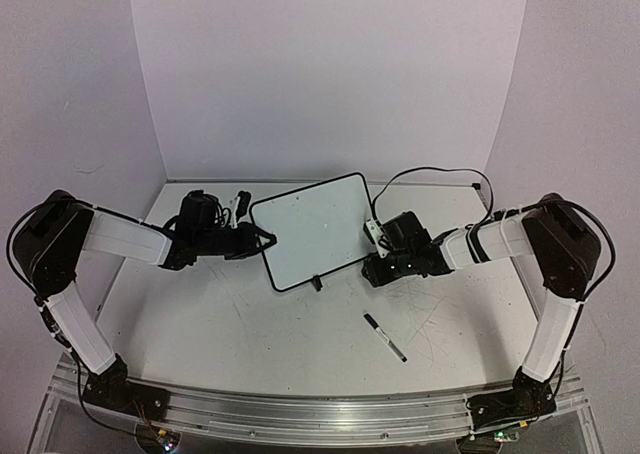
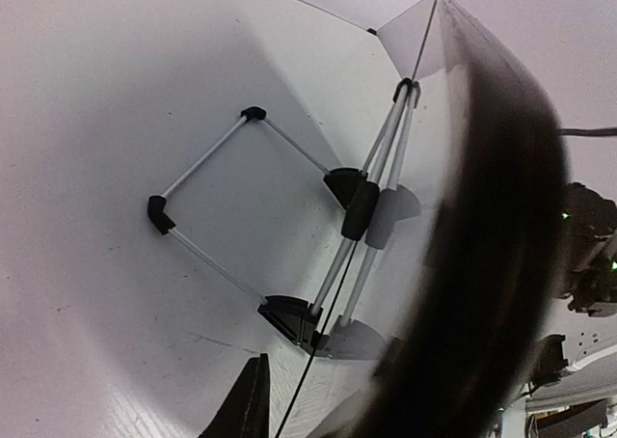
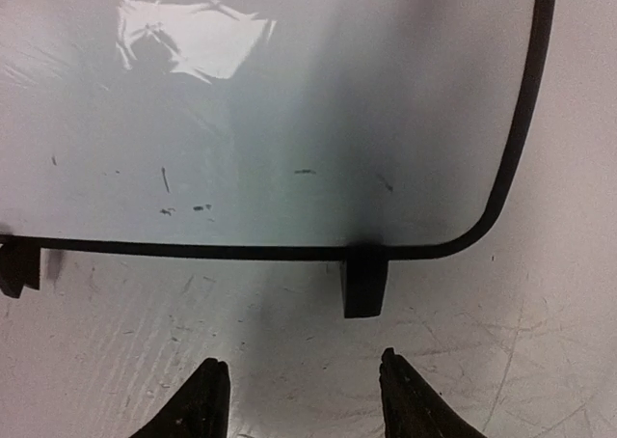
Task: Write a sentence on the whiteboard
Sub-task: Move the whiteboard stand to the center of the board.
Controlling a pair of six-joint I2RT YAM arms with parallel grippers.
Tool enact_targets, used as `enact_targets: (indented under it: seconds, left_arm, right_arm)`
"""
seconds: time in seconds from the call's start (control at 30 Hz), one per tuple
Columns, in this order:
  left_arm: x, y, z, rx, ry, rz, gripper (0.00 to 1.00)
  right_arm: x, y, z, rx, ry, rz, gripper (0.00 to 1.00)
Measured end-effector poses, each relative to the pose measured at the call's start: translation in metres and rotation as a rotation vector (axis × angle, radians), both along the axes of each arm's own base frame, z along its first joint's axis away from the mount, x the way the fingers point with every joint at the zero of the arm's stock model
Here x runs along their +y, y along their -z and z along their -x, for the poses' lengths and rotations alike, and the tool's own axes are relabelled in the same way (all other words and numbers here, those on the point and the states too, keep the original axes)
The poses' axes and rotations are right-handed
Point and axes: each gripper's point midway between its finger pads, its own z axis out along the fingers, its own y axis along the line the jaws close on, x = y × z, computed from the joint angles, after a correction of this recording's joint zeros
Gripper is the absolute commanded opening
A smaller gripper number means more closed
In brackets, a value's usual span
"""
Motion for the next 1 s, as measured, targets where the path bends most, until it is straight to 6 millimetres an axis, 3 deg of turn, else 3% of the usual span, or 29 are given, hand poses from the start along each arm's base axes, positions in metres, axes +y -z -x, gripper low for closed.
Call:
enact_targets:
  seconds: [0.17, 0.53, 0.73, 0.83, 0.9, 1.0]
  left_arm:
    - [-0.013, 0.0, 0.006, -0.024, 0.06, -0.005, 0.16]
    - [-0.017, 0.003, 0.008, -0.086, 0.126, -0.017, 0.18]
    - [-0.018, 0.005, 0.0, -0.086, 0.107, -0.02, 0.51]
    - [-0.016, 0.006, -0.002, -0.081, 0.084, -0.021, 0.63]
    - [-0.013, 0.007, 0.0, -0.067, 0.062, -0.023, 0.74]
    - [0.0, 0.013, 0.01, -0.025, 0.012, -0.033, 0.83]
  right_arm:
    - [-0.004, 0.018, 0.0, 0.025, 0.004, 0.02, 0.51]
    - [-0.025, 0.013, -0.026, -0.046, 0.041, 0.012, 0.55]
    - [-0.023, 0.024, -0.041, -0.043, 0.016, 0.013, 0.44]
    - [-0.016, 0.027, -0.044, -0.045, -0.015, 0.01, 0.4]
    - [-0.012, 0.025, -0.045, -0.051, -0.031, 0.0, 0.34]
    - [-0.011, 0.025, -0.046, -0.057, -0.038, 0.001, 0.23]
